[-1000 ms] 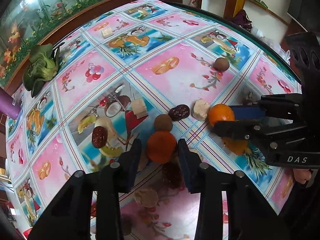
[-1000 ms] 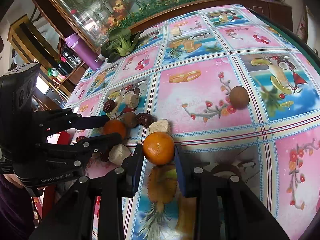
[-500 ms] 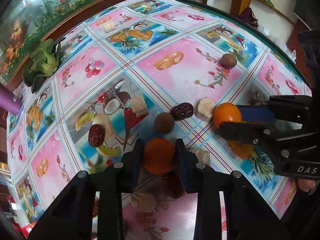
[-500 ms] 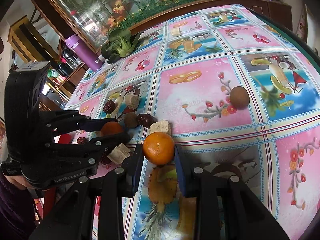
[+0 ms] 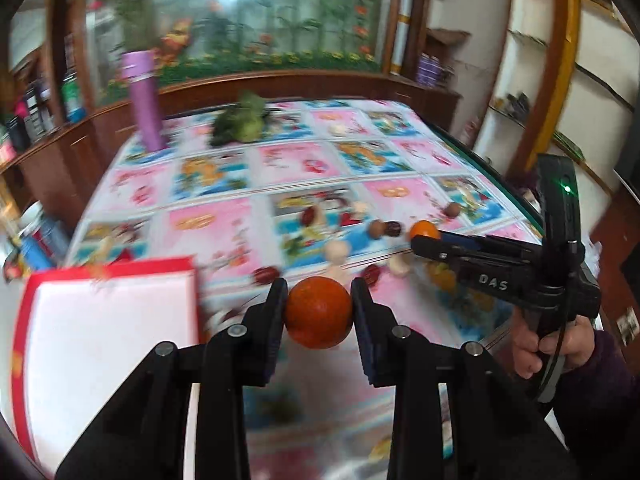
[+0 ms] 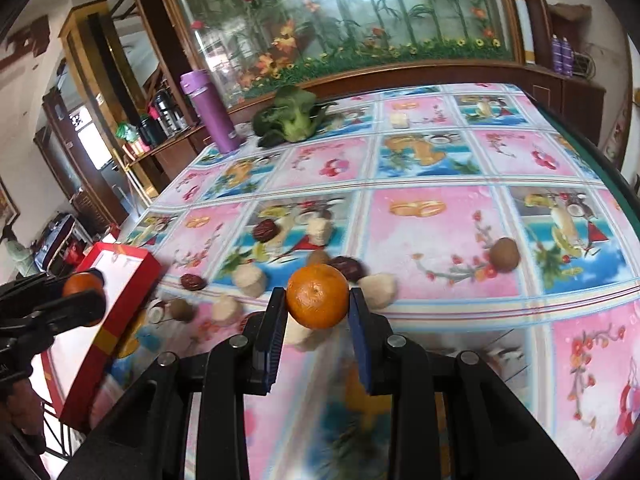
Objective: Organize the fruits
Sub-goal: 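Carry both oranges to the white tray and open both tools to release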
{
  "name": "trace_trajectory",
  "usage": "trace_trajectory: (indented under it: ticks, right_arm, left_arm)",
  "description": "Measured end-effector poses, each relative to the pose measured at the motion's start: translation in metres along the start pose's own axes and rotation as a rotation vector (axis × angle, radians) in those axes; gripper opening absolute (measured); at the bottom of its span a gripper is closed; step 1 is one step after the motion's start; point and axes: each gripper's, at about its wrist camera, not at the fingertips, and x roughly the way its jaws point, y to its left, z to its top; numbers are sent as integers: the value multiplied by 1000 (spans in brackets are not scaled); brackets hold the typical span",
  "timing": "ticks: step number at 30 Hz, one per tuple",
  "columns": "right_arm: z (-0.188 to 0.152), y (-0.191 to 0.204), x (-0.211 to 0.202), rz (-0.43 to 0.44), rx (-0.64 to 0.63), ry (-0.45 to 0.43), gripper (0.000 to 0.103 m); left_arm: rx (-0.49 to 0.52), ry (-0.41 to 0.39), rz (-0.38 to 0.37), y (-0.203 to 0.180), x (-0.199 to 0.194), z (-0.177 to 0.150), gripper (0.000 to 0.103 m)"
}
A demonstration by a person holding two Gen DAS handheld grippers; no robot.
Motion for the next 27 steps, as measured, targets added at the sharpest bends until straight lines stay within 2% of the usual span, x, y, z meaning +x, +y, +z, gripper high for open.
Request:
trace_trajectory:
  ticks: [3,7,11,14,20,27]
  right_arm:
    - [-4,43,3,41,-79,19,30]
    - [-6,104,13,140,-172,41,30]
    - [-10,163,32,238,-240,86,30]
    - [-14,204,47,268,-299,100,30]
    - [-21,241,83,246,-329,168,30]
    - [-33,251,103,214,-339,230,30]
  left_arm:
    - [-106,-34,79,37,-28,-21,34]
    - [-225,-55,199,84,-52,-46,34]
    - [-321,-41,274,118,-55,-66,34]
    - [-358,-22,325,136,-50,-77,34]
    - [-388,21,353,158,-36,-90,34]
    - [-411,70,381,171,-27,-101,35]
